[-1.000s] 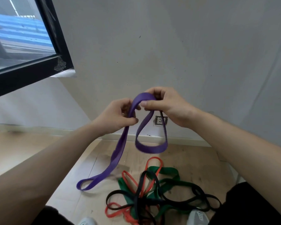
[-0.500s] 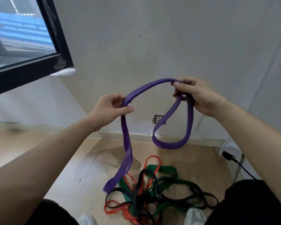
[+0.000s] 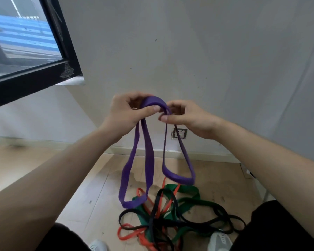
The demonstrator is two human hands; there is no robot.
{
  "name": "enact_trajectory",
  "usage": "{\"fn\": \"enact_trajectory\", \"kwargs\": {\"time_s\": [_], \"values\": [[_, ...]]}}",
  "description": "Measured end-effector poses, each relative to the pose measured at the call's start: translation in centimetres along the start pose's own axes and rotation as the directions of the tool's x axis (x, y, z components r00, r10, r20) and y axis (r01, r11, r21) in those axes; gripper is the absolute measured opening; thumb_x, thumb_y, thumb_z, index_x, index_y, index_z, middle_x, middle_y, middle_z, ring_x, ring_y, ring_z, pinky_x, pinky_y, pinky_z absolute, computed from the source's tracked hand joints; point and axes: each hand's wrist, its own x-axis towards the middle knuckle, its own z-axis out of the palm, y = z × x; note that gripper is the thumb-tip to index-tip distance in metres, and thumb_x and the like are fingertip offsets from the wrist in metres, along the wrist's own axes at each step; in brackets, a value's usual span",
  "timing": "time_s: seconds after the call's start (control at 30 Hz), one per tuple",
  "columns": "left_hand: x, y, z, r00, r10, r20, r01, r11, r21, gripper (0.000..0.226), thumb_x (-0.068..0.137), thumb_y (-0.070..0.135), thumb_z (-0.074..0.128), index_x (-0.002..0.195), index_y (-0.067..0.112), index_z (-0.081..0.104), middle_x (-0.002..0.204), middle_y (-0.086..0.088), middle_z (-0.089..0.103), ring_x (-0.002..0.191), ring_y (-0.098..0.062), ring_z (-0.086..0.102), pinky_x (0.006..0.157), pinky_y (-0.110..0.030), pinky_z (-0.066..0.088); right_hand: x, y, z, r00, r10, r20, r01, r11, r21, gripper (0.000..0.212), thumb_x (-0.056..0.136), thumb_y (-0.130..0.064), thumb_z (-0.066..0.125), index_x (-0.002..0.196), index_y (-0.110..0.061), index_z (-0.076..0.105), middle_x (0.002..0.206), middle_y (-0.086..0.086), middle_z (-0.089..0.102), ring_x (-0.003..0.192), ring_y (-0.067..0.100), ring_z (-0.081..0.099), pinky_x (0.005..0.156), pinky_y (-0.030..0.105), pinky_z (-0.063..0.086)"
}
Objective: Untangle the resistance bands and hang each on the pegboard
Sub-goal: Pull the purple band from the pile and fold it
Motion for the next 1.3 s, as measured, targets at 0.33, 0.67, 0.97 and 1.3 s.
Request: {"fn": "enact_trajectory", "kwargs": {"time_s": [0.33,0.67,0.97,1.3], "values": [[-0.3,-1.8,0.2,0.99,-0.089,0.11,0.078,0.992,0.103,0.019,0.084,0.012,0.08,0.099,0.02,0.072,0.089,-0.003,0.074,0.077,-0.008,0.066,0.073,-0.019,0.055,0.6,-1.7,0.5,0.979,-0.133,-0.153,0.146,0.986,0.078,0.017,0.088,-0.012,0.074,0.104,-0.018,0.071,0.094,0.001,0.072,0.091,0.017,0.066,0.086,0.025,0.054],[-1.0,-3.4,1.1,0.939,-0.249,0.238,0.236,0.968,0.081,0.018,0.084,0.01,0.078,0.1,0.011,0.068,0.093,-0.013,0.072,0.084,-0.02,0.071,0.076,-0.028,0.06,0.1,-2.5,-2.0,0.943,-0.126,-0.308,0.175,0.975,0.136,0.011,0.093,-0.017,0.07,0.104,-0.016,0.07,0.088,-0.002,0.068,0.083,0.013,0.065,0.086,0.034,0.052],[-0.3,-2.2,0.3,0.952,-0.265,0.155,0.284,0.952,-0.111,0.02,0.083,0.008,0.078,0.102,0.012,0.074,0.075,0.004,0.068,0.071,-0.008,0.063,0.075,-0.021,0.055,-1.0,1.2,-5.9,0.973,0.055,-0.225,-0.036,0.996,0.086,0.023,0.096,-0.016,0.064,0.114,-0.004,0.069,0.09,0.003,0.066,0.084,0.015,0.064,0.082,0.032,0.048],[-0.4,-0.5,1.0,0.941,-0.263,0.212,0.321,0.893,-0.317,0.038,0.071,0.031,0.078,0.101,0.009,0.074,0.069,0.007,0.062,0.066,-0.012,0.055,0.077,-0.03,0.051,-1.4,1.6,-2.9,0.957,0.234,0.17,-0.198,0.959,-0.203,0.025,0.087,-0.012,0.075,0.112,-0.012,0.071,0.111,0.012,0.073,0.108,0.027,0.069,0.101,0.041,0.054]]}}
